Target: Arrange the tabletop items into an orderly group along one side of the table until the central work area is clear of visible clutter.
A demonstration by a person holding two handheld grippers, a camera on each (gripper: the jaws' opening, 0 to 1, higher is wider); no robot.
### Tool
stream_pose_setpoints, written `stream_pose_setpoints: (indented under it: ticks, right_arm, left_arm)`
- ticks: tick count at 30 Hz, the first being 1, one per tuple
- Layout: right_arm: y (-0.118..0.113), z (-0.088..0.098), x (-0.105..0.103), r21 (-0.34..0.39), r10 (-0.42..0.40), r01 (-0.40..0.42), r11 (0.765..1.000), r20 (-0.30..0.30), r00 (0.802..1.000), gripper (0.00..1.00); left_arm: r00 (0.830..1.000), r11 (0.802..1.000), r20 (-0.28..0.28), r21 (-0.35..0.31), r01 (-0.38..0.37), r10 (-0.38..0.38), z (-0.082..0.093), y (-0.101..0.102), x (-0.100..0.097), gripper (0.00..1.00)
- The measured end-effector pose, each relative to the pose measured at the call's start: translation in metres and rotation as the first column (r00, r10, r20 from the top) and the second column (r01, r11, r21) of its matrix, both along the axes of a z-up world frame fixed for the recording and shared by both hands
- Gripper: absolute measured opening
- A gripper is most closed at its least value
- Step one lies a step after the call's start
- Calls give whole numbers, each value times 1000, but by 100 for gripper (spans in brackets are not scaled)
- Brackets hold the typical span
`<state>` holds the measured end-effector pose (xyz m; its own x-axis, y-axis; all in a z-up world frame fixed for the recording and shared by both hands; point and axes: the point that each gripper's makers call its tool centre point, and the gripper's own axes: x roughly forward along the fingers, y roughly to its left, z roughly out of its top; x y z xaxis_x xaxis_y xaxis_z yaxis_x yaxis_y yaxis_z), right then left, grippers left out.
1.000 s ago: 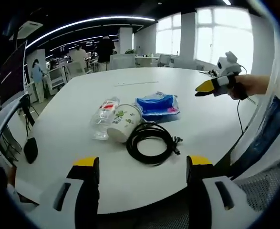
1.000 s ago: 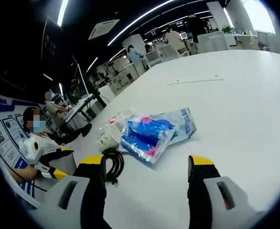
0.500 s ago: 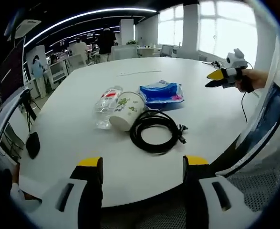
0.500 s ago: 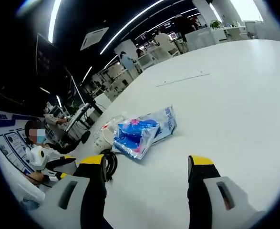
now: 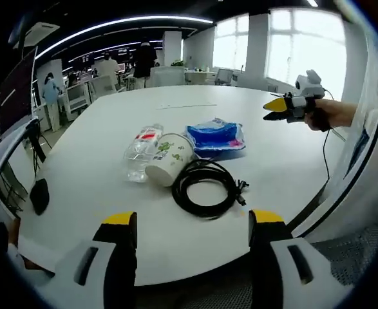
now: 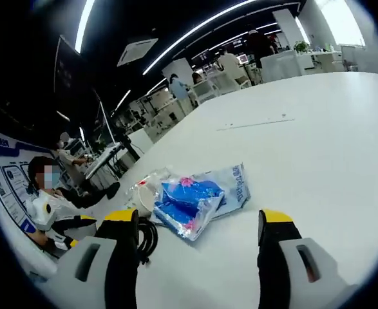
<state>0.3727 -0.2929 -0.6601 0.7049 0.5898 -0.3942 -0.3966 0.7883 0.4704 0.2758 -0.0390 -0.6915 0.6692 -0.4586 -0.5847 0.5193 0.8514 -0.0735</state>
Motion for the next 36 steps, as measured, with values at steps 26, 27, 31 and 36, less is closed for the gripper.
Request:
stream_pose_setpoints:
  ticks: [26, 27, 31, 36]
  right_arm:
    - [23, -27, -5, -45, 135, -140, 989, -90, 987, 71]
    - [23, -26, -6, -41, 135, -139, 989, -87, 987, 71]
    - [20, -41, -6, -20, 110, -113, 993, -120, 987, 70]
    - [16, -36, -11, -5, 97, -98, 995, -122, 988, 69]
  left_arm:
    - [998, 999, -21, 1, -52, 52, -6, 12, 1, 78]
    - [998, 999, -26, 8, -51, 51, -6, 7, 1, 78]
    - [1000, 1000, 19, 20, -12, 11, 3, -1, 2, 75]
    - [994, 988, 23, -119, -99, 102, 25, 1, 25, 71]
